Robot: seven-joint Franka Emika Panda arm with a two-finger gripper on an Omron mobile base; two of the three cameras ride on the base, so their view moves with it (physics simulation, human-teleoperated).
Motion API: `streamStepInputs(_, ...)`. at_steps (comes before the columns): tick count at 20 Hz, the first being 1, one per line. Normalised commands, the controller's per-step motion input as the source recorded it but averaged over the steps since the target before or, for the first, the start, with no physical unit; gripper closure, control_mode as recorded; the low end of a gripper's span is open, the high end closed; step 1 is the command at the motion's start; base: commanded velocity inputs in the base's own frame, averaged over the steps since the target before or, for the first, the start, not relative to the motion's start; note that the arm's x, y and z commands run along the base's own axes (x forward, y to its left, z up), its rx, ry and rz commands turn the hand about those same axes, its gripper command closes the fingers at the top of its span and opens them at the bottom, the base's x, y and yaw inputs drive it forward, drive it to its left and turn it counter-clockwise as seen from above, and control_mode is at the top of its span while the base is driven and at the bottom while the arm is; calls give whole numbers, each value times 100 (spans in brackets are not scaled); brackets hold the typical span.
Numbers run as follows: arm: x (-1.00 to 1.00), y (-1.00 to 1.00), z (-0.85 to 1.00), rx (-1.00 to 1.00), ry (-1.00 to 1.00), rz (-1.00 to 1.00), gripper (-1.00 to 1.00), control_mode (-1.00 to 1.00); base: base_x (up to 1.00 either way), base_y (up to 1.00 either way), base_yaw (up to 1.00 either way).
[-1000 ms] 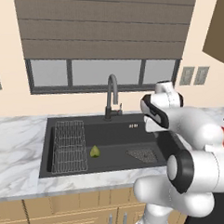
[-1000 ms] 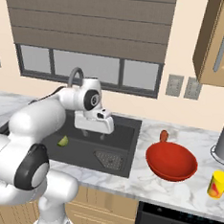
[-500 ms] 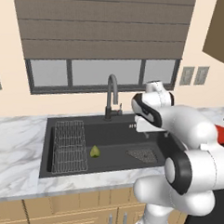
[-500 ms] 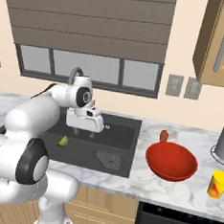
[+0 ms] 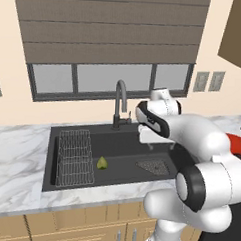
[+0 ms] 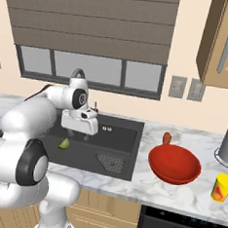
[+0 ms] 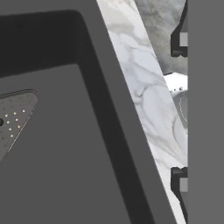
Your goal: Remove the sweet potato and lemon wedge from the sink. Then move the bowl and cup from the counter to the sink for washing.
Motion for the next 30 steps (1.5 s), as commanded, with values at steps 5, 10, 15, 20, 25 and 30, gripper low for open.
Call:
streamStepInputs(5,0,24,-10,5,-4,0,-100,-100,0,0,0)
streamStepInputs(10,5,20,-11,5,-3,0,-100,-100,0,0,0)
streamStepInputs(15,5,19,-9,3,-15,0,-100,-100,0,0,0)
streamStepInputs(20,7,15,-10,1,-15,0,-100,-100,0,0,0)
streamStepInputs(25,4,14,-9,0,-17,0,-100,-100,0,0,0)
streamStepInputs(30,8,5,-7,1,-1,0,-100,-100,0,0,0)
